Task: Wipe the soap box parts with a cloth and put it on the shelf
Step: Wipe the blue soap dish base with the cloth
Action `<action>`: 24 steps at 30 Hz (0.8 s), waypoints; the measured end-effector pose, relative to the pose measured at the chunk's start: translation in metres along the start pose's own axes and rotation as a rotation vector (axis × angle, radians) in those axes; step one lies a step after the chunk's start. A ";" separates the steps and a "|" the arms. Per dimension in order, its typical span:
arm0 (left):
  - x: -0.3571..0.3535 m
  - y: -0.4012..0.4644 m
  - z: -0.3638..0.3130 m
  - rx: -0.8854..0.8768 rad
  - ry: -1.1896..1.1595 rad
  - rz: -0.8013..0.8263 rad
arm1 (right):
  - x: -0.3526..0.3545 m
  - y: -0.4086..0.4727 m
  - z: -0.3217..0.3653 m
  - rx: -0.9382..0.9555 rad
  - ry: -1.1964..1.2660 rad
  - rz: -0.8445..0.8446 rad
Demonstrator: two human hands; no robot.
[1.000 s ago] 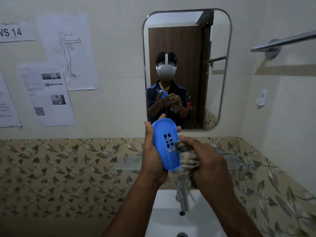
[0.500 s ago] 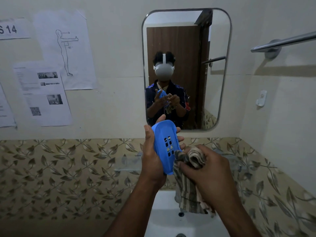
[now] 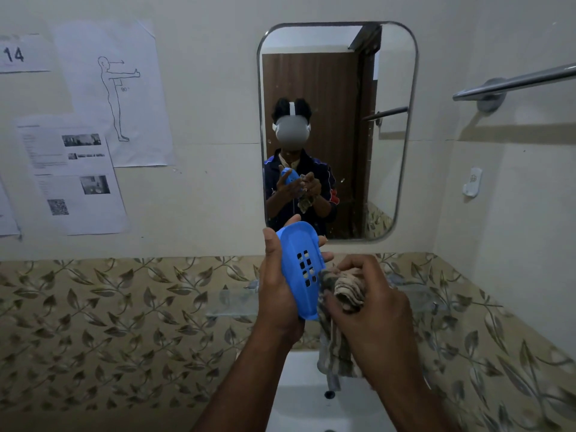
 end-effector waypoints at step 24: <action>-0.003 -0.004 0.002 0.090 -0.043 0.010 | 0.006 0.009 0.013 0.089 -0.028 -0.034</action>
Point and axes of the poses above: each hand's wrist, its own y-axis towards the middle knuckle, its own x-axis out of the back of the hand, z = x × y, the point moved 10 cm from there along y, towards the middle knuckle, and after that the axes turned 8 degrees about z, right-handed, at the moved point
